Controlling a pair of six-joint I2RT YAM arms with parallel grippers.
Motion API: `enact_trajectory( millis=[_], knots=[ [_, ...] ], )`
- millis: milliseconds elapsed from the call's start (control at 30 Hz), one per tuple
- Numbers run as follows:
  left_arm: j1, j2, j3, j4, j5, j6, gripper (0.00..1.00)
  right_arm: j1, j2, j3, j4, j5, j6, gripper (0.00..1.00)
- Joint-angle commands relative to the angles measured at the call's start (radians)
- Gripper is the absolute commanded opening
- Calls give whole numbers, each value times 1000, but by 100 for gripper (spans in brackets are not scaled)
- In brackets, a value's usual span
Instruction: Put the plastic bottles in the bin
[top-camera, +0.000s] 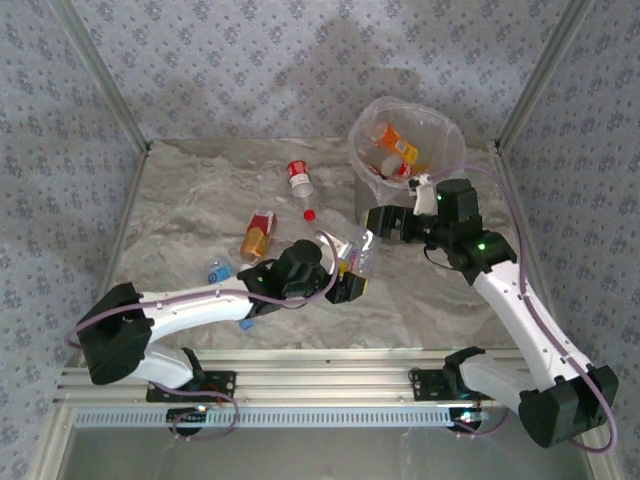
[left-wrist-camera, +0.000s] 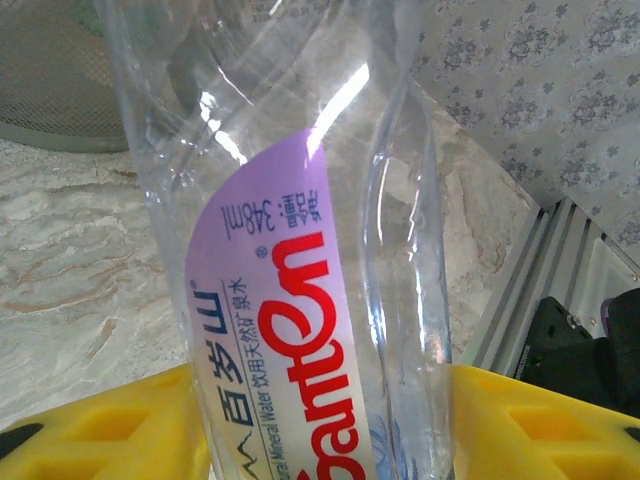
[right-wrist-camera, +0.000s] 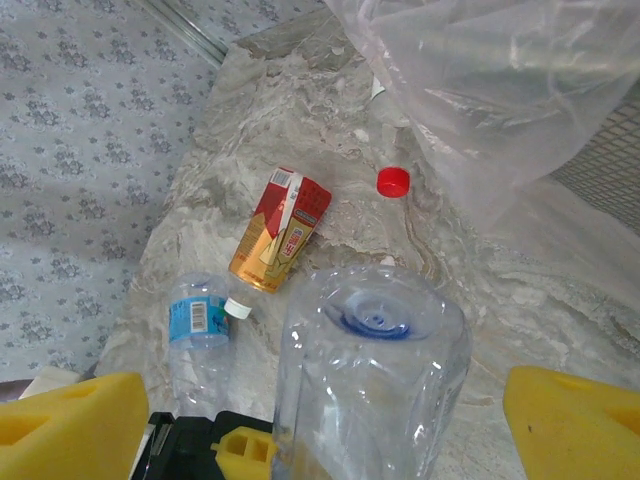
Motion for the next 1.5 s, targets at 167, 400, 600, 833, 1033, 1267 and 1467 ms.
enact_trajectory(
  millis=[167, 400, 600, 833, 1033, 1267, 1467],
  knots=[
    [-38, -31, 59, -23, -72, 58, 57, 23, 11, -15, 31, 12, 17, 92],
    [-49, -61, 62, -39, -101, 61, 57, 34, 23, -13, 15, 35, 13, 90],
    [-49, -69, 58, -37, -98, 61, 57, 48, 42, -20, 7, 27, 18, 81],
    [-49, -62, 67, -29, -83, 63, 57, 63, 51, -18, 42, -18, 25, 70],
    [-50, -73, 66, -26, -75, 64, 58, 61, 43, -9, 38, -9, 29, 58],
    [-50, -88, 85, -44, -82, 70, 83, 55, 9, 35, 17, 3, 23, 50],
    [-38, -123, 136, -75, -37, 79, 100, 27, -22, 145, -47, 35, -16, 48]
  ],
)
